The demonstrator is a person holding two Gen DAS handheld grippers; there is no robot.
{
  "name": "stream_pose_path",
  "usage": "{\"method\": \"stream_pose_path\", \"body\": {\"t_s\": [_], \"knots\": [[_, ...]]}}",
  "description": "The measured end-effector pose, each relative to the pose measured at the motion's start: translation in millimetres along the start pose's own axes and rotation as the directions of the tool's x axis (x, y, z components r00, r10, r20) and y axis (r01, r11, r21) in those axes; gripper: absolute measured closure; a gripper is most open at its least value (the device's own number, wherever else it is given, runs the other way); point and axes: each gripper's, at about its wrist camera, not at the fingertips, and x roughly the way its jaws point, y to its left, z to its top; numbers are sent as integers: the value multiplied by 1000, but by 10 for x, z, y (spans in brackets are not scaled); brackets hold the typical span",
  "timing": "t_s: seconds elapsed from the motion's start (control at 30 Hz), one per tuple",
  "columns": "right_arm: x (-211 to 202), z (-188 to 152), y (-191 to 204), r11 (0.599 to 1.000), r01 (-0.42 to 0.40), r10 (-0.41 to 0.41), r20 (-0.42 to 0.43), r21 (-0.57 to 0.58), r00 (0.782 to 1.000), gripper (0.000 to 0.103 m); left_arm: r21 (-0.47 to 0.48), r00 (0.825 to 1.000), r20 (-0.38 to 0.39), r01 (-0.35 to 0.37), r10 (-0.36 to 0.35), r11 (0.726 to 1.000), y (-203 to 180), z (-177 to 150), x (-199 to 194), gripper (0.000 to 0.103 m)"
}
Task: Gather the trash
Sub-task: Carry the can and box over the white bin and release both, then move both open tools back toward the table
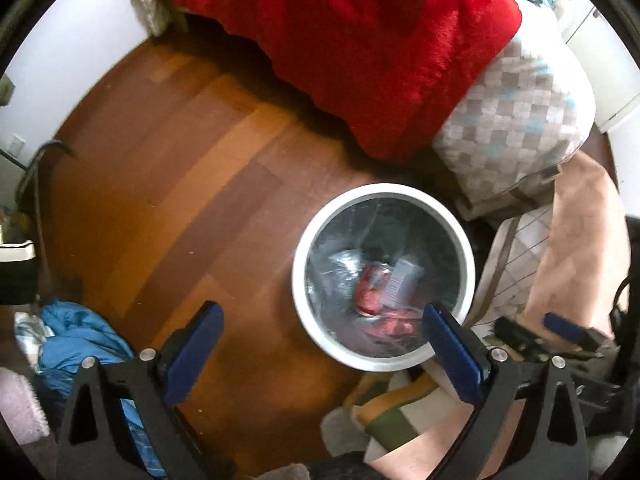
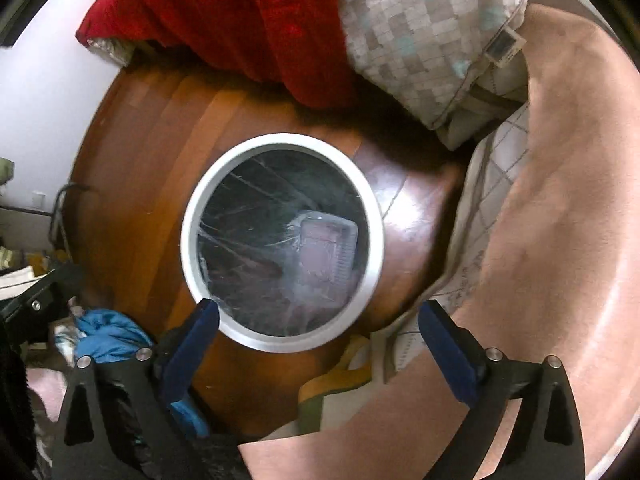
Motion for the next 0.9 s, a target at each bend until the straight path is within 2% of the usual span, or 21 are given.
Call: {"method": "stream_pose_path", "body": {"t_s": [0.1,0.4,0.63,0.9], "knots": [[-81,-51,-3,999,44,-44,17,-13,999,0,11,1000,7,-25,25,1000,-22,-108,-37,1],[-362,-282,82,990,127,-124,60,-55,991,0,45,999,11,-31,31,998,-71,-350,-252,2],[-626,-470,77,990,129,-123,103,-59,987,0,63,999,33,-20,18,998,-135,-494,-487,2],[-1150,-740,20,994,102,-92,200,-38,975,0,95,991,136,-23,10,995,-253,-681,-1035,2]]}}
